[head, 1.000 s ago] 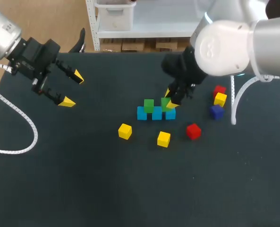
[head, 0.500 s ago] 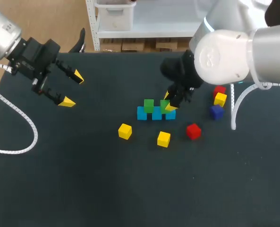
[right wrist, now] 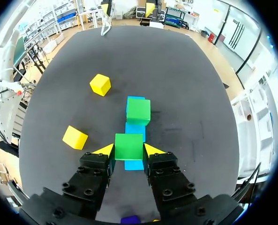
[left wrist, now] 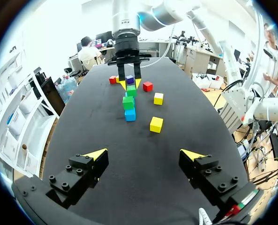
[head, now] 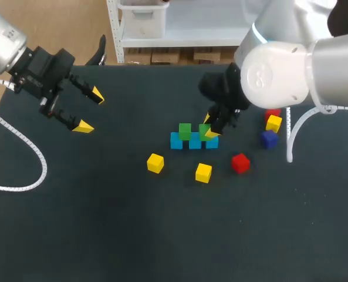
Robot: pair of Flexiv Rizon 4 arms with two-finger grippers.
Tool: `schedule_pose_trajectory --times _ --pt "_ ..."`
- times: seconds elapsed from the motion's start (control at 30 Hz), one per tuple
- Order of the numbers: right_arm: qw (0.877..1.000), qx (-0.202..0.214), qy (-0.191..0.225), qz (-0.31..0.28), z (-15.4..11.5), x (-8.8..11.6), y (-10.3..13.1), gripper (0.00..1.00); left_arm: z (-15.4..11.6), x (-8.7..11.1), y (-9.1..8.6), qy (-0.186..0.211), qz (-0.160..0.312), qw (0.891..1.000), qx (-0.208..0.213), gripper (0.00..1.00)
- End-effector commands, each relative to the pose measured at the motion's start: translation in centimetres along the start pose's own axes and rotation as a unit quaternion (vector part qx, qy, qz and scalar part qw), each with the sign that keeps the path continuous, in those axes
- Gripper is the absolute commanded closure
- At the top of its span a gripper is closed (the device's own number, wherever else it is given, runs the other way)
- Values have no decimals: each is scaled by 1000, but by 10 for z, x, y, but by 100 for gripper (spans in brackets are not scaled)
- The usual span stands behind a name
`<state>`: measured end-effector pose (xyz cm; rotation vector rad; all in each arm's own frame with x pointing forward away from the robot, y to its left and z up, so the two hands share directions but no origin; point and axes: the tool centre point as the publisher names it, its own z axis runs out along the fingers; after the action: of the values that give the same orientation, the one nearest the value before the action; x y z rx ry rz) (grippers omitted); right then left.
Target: Place the blue cubes, place green cubes on the blue cubes, place the yellow cubes on the green cubes, then place the red cubes on the yellow cubes, and place purple cube on the red cubes.
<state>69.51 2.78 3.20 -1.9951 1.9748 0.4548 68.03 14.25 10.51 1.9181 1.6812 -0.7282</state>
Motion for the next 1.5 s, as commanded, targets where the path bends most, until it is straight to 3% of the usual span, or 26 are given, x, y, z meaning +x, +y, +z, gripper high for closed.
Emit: schedule_pose_trajectory --times 0.03,1.5 --pt "1000 -1 0 1 1 -1 -3 100 0 1 0 -1 2 1000 0 0" --pt "1000 -7 -7 3 5 1 -8 100 0 1 0 -1 2 1000 0 0"
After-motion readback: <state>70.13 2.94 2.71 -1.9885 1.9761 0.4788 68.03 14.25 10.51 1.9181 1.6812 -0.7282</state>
